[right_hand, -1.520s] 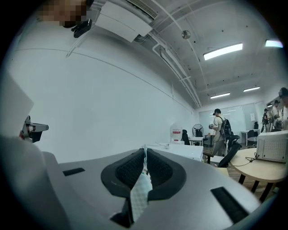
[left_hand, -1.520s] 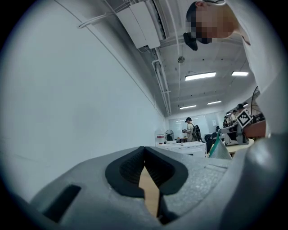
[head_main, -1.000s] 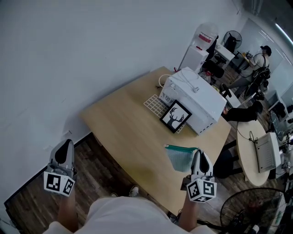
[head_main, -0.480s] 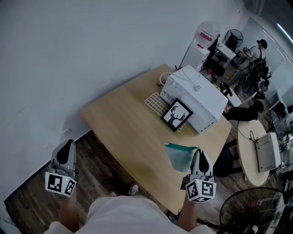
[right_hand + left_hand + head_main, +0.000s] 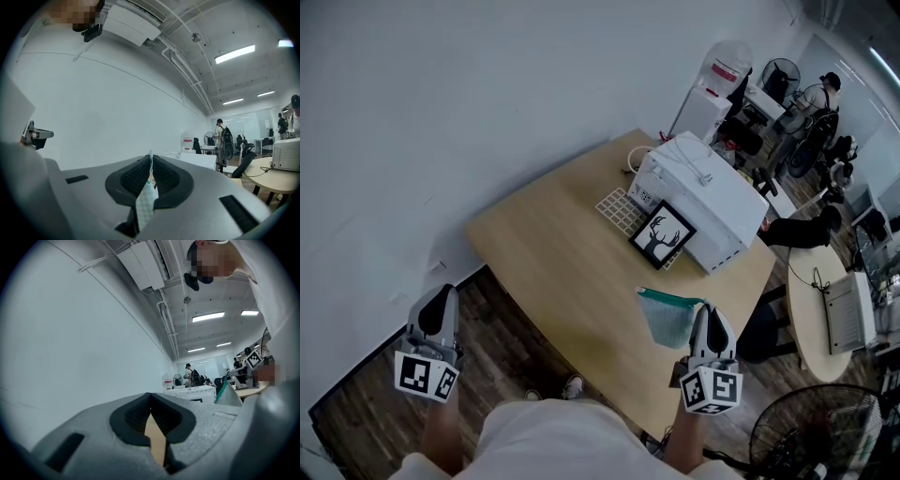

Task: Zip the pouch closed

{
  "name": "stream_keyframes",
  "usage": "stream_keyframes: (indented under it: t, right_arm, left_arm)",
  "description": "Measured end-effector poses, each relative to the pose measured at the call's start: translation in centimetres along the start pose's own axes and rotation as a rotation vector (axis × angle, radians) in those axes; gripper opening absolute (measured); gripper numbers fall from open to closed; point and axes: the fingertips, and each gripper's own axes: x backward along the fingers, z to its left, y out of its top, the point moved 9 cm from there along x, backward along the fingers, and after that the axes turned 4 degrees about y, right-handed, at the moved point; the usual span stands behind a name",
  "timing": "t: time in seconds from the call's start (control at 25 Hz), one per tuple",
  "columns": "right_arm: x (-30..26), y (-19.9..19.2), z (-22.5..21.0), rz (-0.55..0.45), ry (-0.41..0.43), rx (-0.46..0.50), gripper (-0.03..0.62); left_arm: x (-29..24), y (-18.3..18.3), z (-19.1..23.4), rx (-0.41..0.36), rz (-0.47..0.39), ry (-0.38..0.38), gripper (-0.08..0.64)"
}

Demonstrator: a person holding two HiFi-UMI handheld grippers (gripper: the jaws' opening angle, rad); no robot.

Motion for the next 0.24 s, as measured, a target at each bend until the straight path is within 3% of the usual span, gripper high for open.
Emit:
stream_keyframes:
  t: [0.24]
  right_arm:
    - [-0.35,0.02,0.05,-0.007,0.002,0.001,0.02]
  left_arm:
    - [-0.71,-0.21,-0.29,0.006,0.001,-0.009,0.015]
